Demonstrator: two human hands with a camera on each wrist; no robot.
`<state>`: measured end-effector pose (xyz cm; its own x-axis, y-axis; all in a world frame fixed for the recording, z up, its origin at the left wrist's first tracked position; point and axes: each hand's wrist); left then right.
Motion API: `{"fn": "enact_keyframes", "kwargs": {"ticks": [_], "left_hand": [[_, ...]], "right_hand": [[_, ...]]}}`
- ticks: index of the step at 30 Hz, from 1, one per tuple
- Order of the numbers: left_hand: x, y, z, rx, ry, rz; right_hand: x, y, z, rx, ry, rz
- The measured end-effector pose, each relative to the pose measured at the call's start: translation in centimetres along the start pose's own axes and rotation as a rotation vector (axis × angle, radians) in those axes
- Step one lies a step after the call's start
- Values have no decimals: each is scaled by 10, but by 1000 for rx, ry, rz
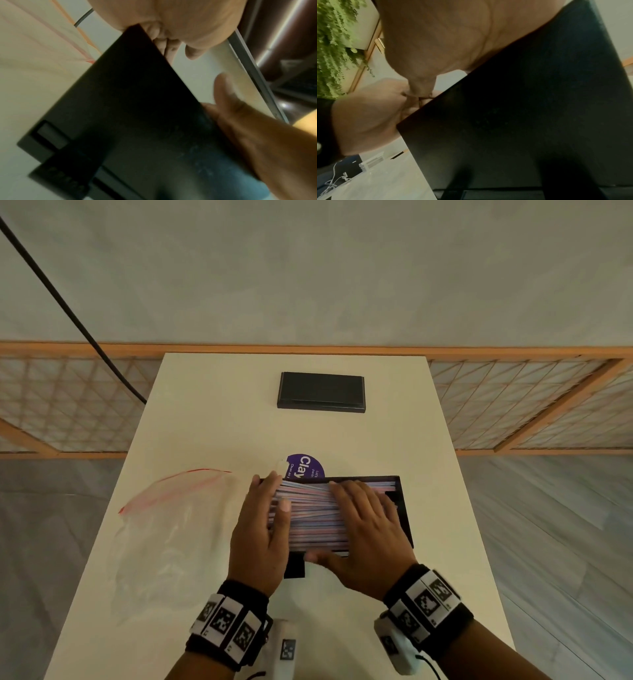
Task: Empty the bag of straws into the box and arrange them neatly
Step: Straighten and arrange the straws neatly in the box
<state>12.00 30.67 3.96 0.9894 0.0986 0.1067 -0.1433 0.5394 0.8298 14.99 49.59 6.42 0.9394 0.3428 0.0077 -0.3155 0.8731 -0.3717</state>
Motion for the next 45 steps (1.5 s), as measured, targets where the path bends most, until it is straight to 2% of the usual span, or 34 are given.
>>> {"fn": "enact_keyframes", "kwargs": {"ticks": [3,6,13,16,19,21,25,28,31,33,36,40,45], "left_hand": [[3,0,0,-77,36,-72],[0,-2,-1,-125,27,-126],[-10,1,10,-530,-39,-180],[-18,19,23,-722,-146,-268],[-30,42,36,-850,-355,-351],[-38,53,42,-940,-410,-376],[-39,61,45,-1001,-447,-337],[-33,64,47,-1025,-423,-340],[-33,72,52,-967,-353,-419],[-32,80,48,-929,-397,-467],[-35,84,35,-995,-545,-414],[-38,76,20,-1059,-560,-296],[-42,66,19,-1173,-573,-259]], "right_hand": [[-4,4,0,-6,22,-1],[-12,6,-1,35,-17,4],[-24,9,-4,43,-59,17],[-21,9,-5,40,-63,6],[-22,8,-5,30,-77,9],[-24,9,-3,24,-108,4],[-25,13,-1,-23,-160,-21],[-23,13,11,-37,-195,-6],[-21,14,36,-80,-190,34],[-21,16,53,-78,-203,70],[-27,23,66,41,-311,114],[-33,31,59,125,-426,157],[-36,39,43,171,-433,158]]}}
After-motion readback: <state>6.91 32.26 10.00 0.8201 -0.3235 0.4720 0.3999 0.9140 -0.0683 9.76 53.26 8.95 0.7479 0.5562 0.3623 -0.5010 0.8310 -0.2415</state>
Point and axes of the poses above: each hand's wrist, its own x-axis away from the middle knuckle, its own z-axis out of the back of the hand, y = z × x, and after that the axes turned 14 degrees about z, right-handed
